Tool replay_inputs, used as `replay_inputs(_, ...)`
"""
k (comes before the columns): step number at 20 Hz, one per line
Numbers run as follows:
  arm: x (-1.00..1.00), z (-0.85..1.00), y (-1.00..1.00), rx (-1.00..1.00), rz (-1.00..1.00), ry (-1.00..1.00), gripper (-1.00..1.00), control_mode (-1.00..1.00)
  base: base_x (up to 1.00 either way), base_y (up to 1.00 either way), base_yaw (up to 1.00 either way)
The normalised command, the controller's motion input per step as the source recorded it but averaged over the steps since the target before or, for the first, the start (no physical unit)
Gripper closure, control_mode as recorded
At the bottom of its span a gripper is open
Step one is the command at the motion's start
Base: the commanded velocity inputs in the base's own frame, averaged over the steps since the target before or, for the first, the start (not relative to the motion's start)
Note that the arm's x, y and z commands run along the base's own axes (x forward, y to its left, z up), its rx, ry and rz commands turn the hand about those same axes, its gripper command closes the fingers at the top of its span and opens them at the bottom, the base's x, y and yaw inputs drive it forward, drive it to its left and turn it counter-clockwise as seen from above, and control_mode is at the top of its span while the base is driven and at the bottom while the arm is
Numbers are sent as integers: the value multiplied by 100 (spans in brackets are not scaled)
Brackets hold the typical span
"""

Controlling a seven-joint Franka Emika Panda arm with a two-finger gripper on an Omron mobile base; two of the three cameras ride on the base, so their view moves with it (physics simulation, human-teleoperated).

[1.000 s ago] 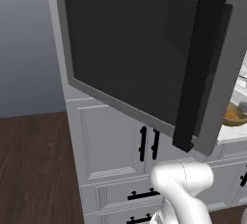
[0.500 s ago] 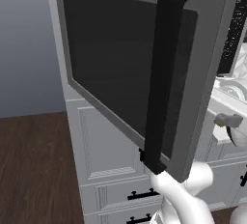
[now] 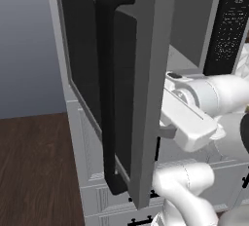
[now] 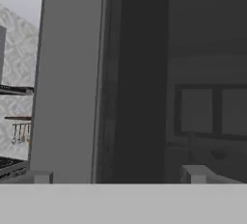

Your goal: Open the microwave, place the bowl with waffle inside the microwave, then close the microwave door and turn it on.

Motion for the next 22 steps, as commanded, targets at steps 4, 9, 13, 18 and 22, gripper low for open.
replay_inputs(4, 27, 0, 100, -18, -13, 6, -100, -100, 0, 0, 0)
replay_inputs(9, 29, 0, 100, -18, -15, 9, -100, -100, 0, 0, 0)
replay_inputs(13, 28, 0, 99, -19, -16, 11, -100, -100, 0, 0, 0)
replay_inputs(18, -5, 0, 38, -15, -15, 12, -100, -100, 0, 0, 0)
replay_inputs(22, -39, -7, -54, 0, -8, 0, -100, -100, 0, 0, 0)
